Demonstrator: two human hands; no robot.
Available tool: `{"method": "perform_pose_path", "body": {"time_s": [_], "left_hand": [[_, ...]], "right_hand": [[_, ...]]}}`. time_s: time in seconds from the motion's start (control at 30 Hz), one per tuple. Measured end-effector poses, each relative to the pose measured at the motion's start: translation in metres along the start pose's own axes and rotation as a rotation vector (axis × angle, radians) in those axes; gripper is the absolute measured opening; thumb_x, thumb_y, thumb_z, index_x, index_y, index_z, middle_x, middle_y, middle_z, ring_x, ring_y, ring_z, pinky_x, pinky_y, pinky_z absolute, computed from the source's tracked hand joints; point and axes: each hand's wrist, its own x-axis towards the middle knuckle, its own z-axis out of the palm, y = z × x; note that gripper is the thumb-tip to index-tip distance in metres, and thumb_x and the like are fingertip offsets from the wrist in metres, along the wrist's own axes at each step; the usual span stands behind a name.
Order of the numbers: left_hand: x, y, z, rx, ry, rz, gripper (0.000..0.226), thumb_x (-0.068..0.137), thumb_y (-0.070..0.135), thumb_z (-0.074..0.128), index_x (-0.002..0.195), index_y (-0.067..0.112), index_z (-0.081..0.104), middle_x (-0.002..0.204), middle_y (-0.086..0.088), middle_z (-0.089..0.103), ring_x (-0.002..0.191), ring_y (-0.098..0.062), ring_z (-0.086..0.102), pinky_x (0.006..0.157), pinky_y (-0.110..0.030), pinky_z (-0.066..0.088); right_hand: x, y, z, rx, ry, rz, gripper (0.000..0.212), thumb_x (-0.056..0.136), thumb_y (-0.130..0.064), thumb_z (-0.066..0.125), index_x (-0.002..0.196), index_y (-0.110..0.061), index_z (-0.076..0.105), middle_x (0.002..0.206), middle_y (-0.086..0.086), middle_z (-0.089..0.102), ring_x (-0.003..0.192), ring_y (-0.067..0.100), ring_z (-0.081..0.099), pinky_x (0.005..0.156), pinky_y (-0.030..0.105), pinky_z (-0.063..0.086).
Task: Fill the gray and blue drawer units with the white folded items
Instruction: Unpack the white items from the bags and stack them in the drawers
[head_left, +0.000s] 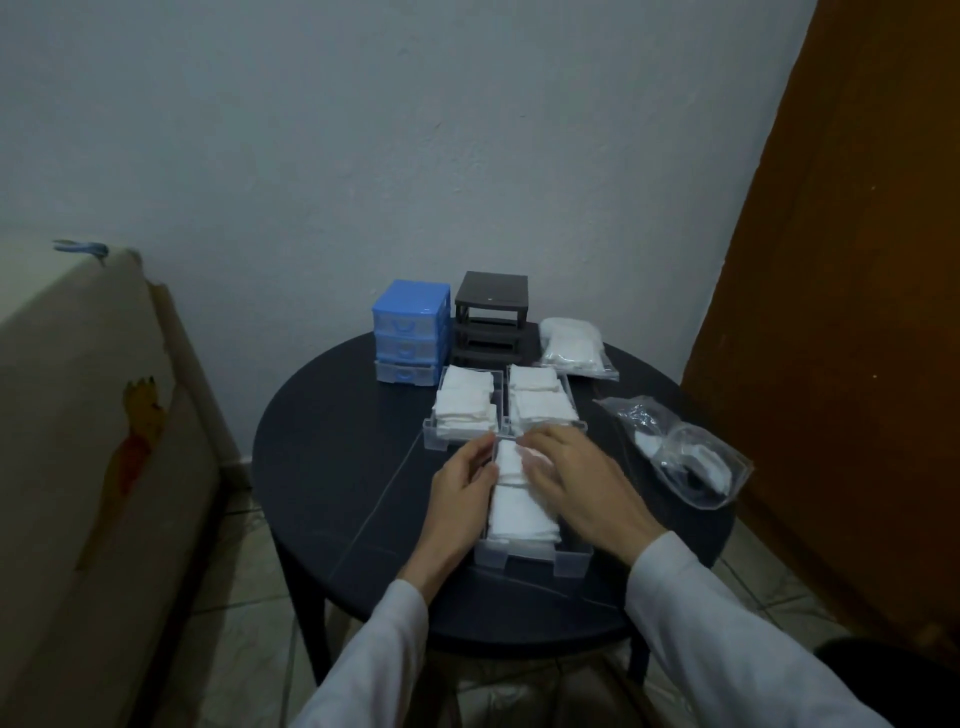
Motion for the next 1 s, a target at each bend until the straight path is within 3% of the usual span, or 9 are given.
{"method": "perform_pose_path", "body": {"time_s": [0.07, 0.17, 0.33, 0.43, 0.57, 0.67, 0.73, 0.87, 1.0], "left_hand": [[0.000, 0.000, 0.000, 0.011, -0.007, -0.001, 0.040, 0.094, 0.003, 0.047, 0.133, 0.012, 0.049, 0.125, 0.003, 0.055, 0.111, -0.004, 0.052, 0.093, -0.015, 0.039], [0.000, -0.001, 0.000, 0.023, -0.014, 0.000, 0.040, 0.095, 0.003, 0.046, 0.134, 0.012, 0.048, 0.124, 0.006, 0.054, 0.112, -0.003, 0.050, 0.093, -0.014, 0.038], [0.001, -0.002, 0.000, 0.016, -0.012, -0.004, 0.040, 0.095, 0.003, 0.045, 0.134, 0.010, 0.048, 0.131, -0.001, 0.054, 0.116, -0.007, 0.050, 0.096, -0.017, 0.039], [0.001, -0.003, 0.000, 0.024, -0.013, 0.002, 0.040, 0.095, 0.003, 0.045, 0.134, 0.009, 0.047, 0.130, -0.002, 0.054, 0.115, -0.007, 0.050, 0.089, -0.009, 0.042], [0.002, -0.003, -0.001, 0.026, -0.008, 0.002, 0.039, 0.095, 0.003, 0.046, 0.134, 0.008, 0.048, 0.128, -0.002, 0.055, 0.114, -0.008, 0.052, 0.082, -0.001, 0.042], [0.002, 0.001, -0.002, 0.015, -0.021, -0.018, 0.039, 0.094, 0.002, 0.049, 0.132, 0.007, 0.049, 0.129, -0.006, 0.057, 0.116, -0.012, 0.054, 0.090, -0.013, 0.043], [0.001, 0.005, -0.004, 0.046, -0.021, -0.017, 0.039, 0.092, 0.001, 0.051, 0.130, 0.006, 0.051, 0.127, -0.008, 0.059, 0.112, -0.011, 0.055, 0.091, -0.017, 0.042], [0.000, 0.022, -0.006, 0.147, 0.061, 0.081, 0.037, 0.091, 0.001, 0.051, 0.127, 0.009, 0.054, 0.116, 0.000, 0.060, 0.103, -0.007, 0.055, 0.077, -0.005, 0.040], [-0.010, 0.045, 0.017, 0.154, 0.075, 0.240, 0.032, 0.090, -0.001, 0.048, 0.113, 0.018, 0.060, 0.114, 0.004, 0.059, 0.105, -0.007, 0.055, 0.089, -0.017, 0.044]], "right_hand": [[-0.008, -0.009, 0.003, -0.006, -0.178, -0.012, 0.048, 0.100, -0.031, 0.035, 0.145, -0.015, 0.029, 0.150, -0.001, 0.030, 0.136, 0.012, 0.030, 0.107, 0.026, 0.029], [-0.012, -0.012, 0.010, -0.086, -0.375, 0.002, 0.059, 0.101, -0.037, 0.027, 0.150, -0.013, 0.004, 0.158, 0.000, 0.002, 0.145, 0.012, 0.005, 0.115, 0.027, 0.012], [-0.002, -0.011, 0.013, -0.171, -0.558, -0.002, 0.061, 0.102, -0.036, 0.021, 0.148, -0.007, -0.007, 0.157, 0.007, -0.012, 0.145, 0.015, -0.010, 0.115, 0.026, -0.002], [0.000, -0.012, 0.015, -0.176, -0.572, 0.000, 0.061, 0.102, -0.034, 0.021, 0.147, -0.005, -0.007, 0.157, 0.009, -0.012, 0.145, 0.017, -0.009, 0.115, 0.026, -0.003], [0.003, -0.010, 0.013, -0.105, -0.548, 0.009, 0.061, 0.101, -0.034, 0.028, 0.149, -0.007, 0.000, 0.158, 0.008, -0.006, 0.145, 0.016, -0.003, 0.115, 0.025, 0.002], [0.010, -0.006, 0.003, 0.068, -0.508, 0.059, 0.057, 0.098, -0.027, 0.042, 0.147, -0.008, 0.021, 0.157, 0.006, 0.011, 0.143, 0.019, 0.017, 0.114, 0.028, 0.016], [0.013, -0.003, -0.001, 0.229, -0.417, 0.110, 0.049, 0.094, -0.021, 0.050, 0.141, -0.009, 0.038, 0.151, 0.004, 0.031, 0.137, 0.017, 0.032, 0.111, 0.024, 0.025], [0.006, 0.004, -0.016, 0.331, -0.226, 0.107, 0.031, 0.092, -0.014, 0.054, 0.123, -0.014, 0.059, 0.127, -0.002, 0.057, 0.115, 0.006, 0.051, 0.086, 0.006, 0.036], [-0.011, 0.023, -0.039, 0.254, -0.020, 0.106, 0.021, 0.091, -0.012, 0.054, 0.107, -0.020, 0.064, 0.111, -0.006, 0.062, 0.098, 0.002, 0.055, 0.084, 0.015, 0.046]]}}
